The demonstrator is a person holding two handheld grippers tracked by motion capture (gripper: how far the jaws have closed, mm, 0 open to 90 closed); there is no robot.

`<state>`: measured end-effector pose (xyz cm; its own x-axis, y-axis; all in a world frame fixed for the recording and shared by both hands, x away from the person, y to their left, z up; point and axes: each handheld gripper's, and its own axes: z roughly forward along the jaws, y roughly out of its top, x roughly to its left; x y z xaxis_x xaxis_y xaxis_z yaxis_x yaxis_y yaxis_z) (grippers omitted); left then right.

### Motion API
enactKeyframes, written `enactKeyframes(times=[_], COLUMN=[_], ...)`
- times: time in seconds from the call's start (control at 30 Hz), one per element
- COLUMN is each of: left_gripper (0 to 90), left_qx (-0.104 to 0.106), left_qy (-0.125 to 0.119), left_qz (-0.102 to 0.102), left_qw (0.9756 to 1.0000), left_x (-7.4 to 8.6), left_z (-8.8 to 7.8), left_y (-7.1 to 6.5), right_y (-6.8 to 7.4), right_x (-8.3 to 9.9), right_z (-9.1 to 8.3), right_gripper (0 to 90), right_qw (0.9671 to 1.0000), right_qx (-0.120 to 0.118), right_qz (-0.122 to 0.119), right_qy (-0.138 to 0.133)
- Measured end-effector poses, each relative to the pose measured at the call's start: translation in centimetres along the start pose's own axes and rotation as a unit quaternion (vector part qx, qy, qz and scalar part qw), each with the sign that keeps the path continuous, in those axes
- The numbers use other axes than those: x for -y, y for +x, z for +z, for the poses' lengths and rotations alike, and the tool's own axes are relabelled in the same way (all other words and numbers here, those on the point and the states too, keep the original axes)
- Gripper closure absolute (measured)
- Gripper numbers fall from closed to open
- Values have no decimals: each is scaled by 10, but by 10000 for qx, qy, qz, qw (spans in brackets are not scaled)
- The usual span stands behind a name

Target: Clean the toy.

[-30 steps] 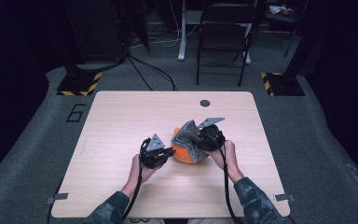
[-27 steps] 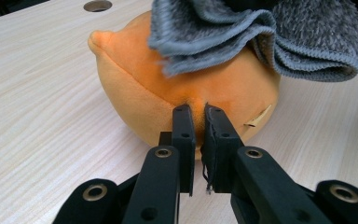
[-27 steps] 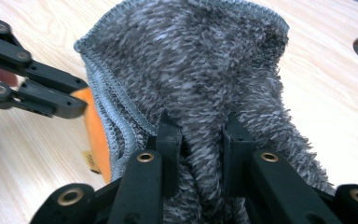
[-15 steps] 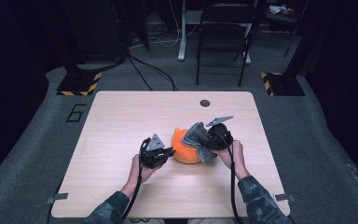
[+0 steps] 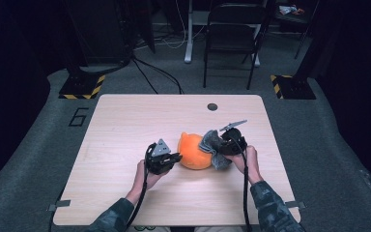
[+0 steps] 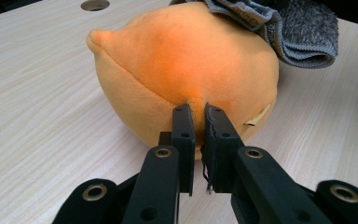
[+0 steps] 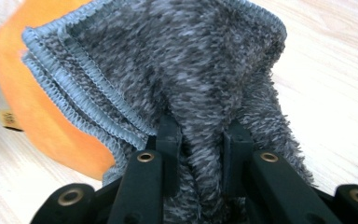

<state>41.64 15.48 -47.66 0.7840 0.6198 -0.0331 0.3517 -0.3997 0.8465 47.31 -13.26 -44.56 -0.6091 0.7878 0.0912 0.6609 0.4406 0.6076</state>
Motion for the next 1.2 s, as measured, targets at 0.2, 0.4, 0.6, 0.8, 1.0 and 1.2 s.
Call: enactKeyframes(times=[0.2, 0.4, 0.6, 0.8, 1.0, 1.2], left_gripper=[835, 835, 835, 835, 835, 834], left_qx=[-46, -47, -25, -44, -20, -33], left_qy=[10, -17, -51, -90, -92, -145], left_qz=[-19, -16, 17, 26, 81, 92], left_qw=[10000, 10000, 10000, 9999, 9999, 9998], left_x=[1, 2, 1, 0, -1, -2], left_z=[0, 0, 0, 0, 0, 1], left_y=[2, 3, 1, -1, -2, -4], right_y=[-9, -21, -17, 2, 32, 50], right_x=[10, 14, -1, -18, -36, -45], right_z=[17, 21, -9, -33, -40, -35], right_gripper=[738, 744, 744, 743, 740, 737], right_qw=[9962, 9950, 9981, 9986, 9974, 9964], right_qx=[663, 760, 594, 390, 228, 116], right_qz=[-80, 112, 94, -44, -419, -606], right_qy=[562, 643, 144, -342, -536, -580])
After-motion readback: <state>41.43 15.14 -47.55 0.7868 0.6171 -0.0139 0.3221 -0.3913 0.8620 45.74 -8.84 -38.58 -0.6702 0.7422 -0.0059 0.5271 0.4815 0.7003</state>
